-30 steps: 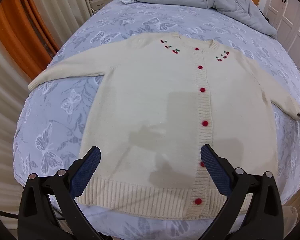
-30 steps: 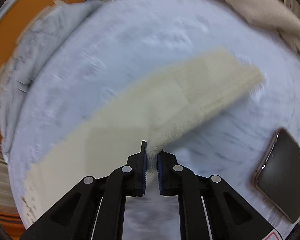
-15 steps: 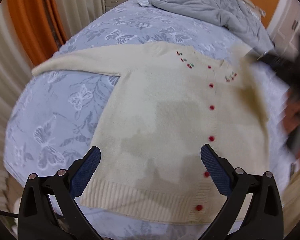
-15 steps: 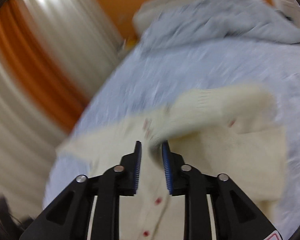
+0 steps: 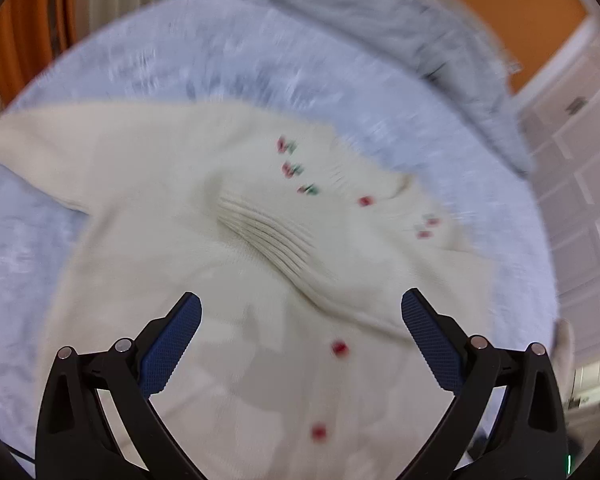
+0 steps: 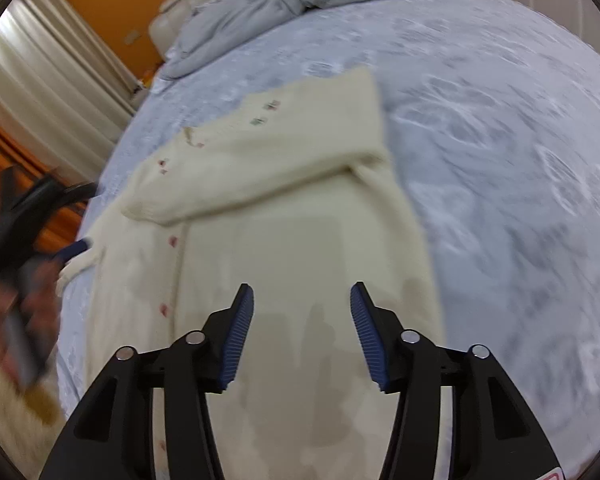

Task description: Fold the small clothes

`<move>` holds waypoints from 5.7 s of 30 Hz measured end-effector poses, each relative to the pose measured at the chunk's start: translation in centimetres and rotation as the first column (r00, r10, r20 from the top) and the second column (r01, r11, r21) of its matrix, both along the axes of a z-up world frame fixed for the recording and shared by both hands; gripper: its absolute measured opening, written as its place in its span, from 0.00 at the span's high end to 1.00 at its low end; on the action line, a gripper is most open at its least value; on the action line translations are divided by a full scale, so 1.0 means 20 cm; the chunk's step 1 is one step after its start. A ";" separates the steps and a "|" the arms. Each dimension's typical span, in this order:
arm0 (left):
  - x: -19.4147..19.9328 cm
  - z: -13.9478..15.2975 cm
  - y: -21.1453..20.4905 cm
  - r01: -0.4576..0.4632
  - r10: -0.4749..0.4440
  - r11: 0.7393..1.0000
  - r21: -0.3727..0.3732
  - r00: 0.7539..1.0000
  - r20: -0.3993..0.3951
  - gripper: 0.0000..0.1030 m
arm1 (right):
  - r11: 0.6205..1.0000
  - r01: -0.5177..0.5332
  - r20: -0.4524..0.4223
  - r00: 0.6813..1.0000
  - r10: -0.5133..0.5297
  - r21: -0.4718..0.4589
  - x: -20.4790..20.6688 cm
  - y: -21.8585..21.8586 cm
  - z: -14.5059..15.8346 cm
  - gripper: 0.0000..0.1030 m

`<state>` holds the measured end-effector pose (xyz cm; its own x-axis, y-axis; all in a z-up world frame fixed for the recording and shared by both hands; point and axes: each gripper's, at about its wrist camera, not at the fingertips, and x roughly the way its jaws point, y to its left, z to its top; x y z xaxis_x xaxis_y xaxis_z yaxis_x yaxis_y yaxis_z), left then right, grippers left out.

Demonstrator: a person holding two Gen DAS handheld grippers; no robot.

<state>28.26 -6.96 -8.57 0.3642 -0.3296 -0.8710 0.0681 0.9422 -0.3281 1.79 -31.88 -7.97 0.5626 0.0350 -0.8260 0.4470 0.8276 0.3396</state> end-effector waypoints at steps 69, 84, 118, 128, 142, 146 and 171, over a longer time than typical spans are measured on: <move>0.50 -0.28 1.94 -0.756 0.725 0.638 -0.143 0.653 -0.220 0.58 | 0.971 -0.195 -0.188 0.968 0.168 -0.137 -0.20 0.81 0.09 0.63; 0.07 0.66 0.44 0.102 -0.031 0.971 -0.216 0.950 0.311 0.52 | 0.984 -0.118 -0.150 0.984 0.098 -0.134 -0.09 0.71 0.09 0.63; -0.63 0.02 0.80 -0.069 0.069 0.998 0.002 0.997 0.046 0.18 | 0.988 -0.121 -0.047 0.992 0.117 -0.097 0.81 0.54 0.18 0.52; -0.69 0.05 0.91 -0.087 0.086 0.996 0.015 0.994 0.061 0.15 | 0.996 0.047 -0.116 0.992 -0.056 -0.073 1.45 0.46 0.08 0.28; -0.62 0.01 0.95 -0.119 0.121 0.992 -0.050 0.992 0.030 0.15 | 0.997 0.049 0.147 0.987 -0.057 0.058 0.93 0.23 0.10 0.74; -0.56 0.02 0.91 -0.123 0.125 0.983 -0.133 0.992 0.005 0.15 | 0.982 0.139 -0.096 0.987 -0.127 0.129 0.73 0.08 -0.23 0.74; 0.17 0.09 0.62 -0.274 0.304 0.846 -0.457 0.953 -0.009 0.92 | 0.984 -0.005 0.422 0.903 0.082 -0.181 0.89 0.10 0.66 0.92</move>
